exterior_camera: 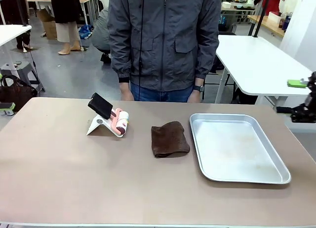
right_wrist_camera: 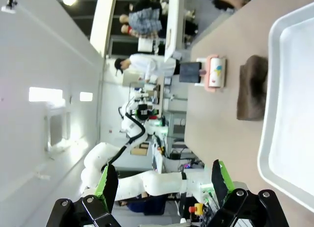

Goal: Clean the surface of the table.
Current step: Return the Lint Roller and towel to their original positions.

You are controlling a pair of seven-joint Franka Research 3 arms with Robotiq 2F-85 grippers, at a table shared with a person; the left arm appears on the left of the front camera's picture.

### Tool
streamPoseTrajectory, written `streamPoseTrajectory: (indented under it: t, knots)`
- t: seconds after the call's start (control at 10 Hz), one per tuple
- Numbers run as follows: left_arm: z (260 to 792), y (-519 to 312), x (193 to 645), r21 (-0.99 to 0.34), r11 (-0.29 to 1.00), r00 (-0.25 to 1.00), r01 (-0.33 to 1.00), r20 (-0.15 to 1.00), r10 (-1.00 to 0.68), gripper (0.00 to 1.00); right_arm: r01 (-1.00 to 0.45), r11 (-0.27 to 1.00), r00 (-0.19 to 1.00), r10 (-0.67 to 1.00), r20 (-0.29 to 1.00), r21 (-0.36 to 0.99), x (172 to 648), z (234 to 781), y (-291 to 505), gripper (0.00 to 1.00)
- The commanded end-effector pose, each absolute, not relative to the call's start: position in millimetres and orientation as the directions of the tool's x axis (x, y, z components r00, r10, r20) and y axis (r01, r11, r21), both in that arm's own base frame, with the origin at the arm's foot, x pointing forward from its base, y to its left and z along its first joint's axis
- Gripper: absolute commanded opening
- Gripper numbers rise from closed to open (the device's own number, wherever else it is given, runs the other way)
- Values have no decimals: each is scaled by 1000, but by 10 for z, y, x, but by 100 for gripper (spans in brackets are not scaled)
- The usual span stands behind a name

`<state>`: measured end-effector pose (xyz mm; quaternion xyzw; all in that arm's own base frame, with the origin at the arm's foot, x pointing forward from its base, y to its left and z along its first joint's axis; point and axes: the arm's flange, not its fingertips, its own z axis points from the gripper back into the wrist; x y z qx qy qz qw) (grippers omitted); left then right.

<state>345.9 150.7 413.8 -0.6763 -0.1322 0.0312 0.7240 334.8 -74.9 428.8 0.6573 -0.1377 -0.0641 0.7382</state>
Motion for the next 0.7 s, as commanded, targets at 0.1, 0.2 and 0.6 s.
streamPoseTrajectory:
  t: [0.1, 0.2, 0.6]
  knots:
    - [4138, 1507, 3459, -988, 83, 963, 134, 149, 224, 100, -86, 128, 954, -276, 119, 988, 3348, 4288, -749, 100]
    - [4138, 1507, 3459, -988, 83, 963, 134, 149, 224, 100, -86, 128, 954, -276, 119, 988, 3348, 4288, -749, 100]
    - [4138, 1507, 3459, -988, 83, 963, 134, 149, 224, 100, -86, 128, 954, -276, 119, 988, 3348, 4288, -749, 100]
